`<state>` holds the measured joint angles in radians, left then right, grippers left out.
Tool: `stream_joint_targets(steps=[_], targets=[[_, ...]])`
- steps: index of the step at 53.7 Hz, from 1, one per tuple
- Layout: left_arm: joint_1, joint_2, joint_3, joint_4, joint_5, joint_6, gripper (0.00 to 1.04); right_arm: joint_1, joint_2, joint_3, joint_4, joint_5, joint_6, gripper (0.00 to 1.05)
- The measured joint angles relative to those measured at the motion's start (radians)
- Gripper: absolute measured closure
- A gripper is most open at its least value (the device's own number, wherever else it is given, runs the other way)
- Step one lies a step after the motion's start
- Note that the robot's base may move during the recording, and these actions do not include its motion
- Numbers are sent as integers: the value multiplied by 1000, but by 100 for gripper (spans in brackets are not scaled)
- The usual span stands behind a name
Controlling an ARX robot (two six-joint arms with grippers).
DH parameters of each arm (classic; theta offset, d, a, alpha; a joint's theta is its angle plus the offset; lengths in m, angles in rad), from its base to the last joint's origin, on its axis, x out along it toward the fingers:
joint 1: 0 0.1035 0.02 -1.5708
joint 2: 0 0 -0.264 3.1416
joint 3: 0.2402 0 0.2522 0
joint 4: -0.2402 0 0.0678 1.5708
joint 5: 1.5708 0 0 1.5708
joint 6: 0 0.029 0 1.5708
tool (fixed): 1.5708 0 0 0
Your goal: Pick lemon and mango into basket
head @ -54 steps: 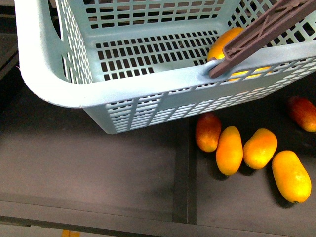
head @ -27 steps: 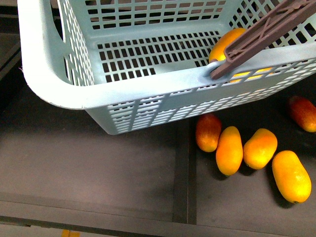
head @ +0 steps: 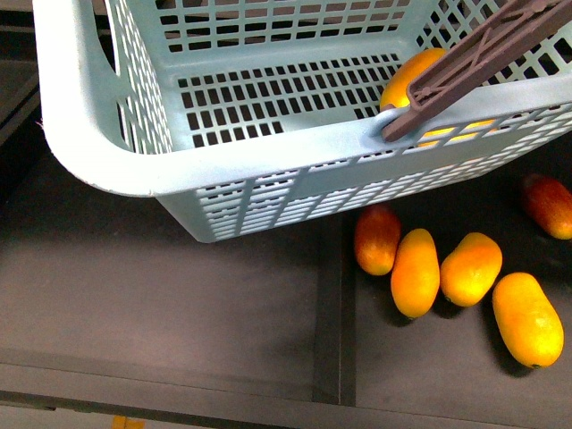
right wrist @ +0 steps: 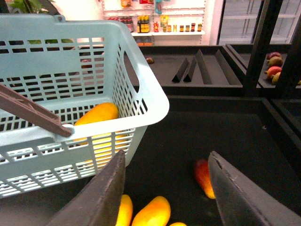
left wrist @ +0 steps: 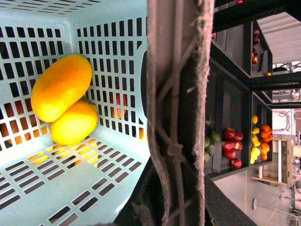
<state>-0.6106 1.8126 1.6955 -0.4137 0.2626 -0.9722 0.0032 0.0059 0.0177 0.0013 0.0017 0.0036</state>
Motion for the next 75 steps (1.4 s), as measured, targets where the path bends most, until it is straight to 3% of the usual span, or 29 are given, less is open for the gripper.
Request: stream_joint_targets(steps=[11,23,27,33,40,54,64,75], targets=[[0,0,0,0,0,0,98,0,0,0,0,0,0,7],[0,0,0,1,-7,2,98,0,0,0,0,0,0,9],[-22,-17,-82,167,-253,-19,99,0,0,0,0,0,0,9],[-17,-23,-170,308,-418,-45,99,0,0,0,0,0,0,9],[54,-27,-241,426,-438,-104,99,0,0,0,0,1,0,9],[207,43,-298,554,-385,-296,99,0,0,0,0,0,0,9],[340,249,-160,566,-368,-463,99,0,0,0,0,0,0,9],[439,460,95,451,-395,-550,99,0,0,0,0,0,0,9]])
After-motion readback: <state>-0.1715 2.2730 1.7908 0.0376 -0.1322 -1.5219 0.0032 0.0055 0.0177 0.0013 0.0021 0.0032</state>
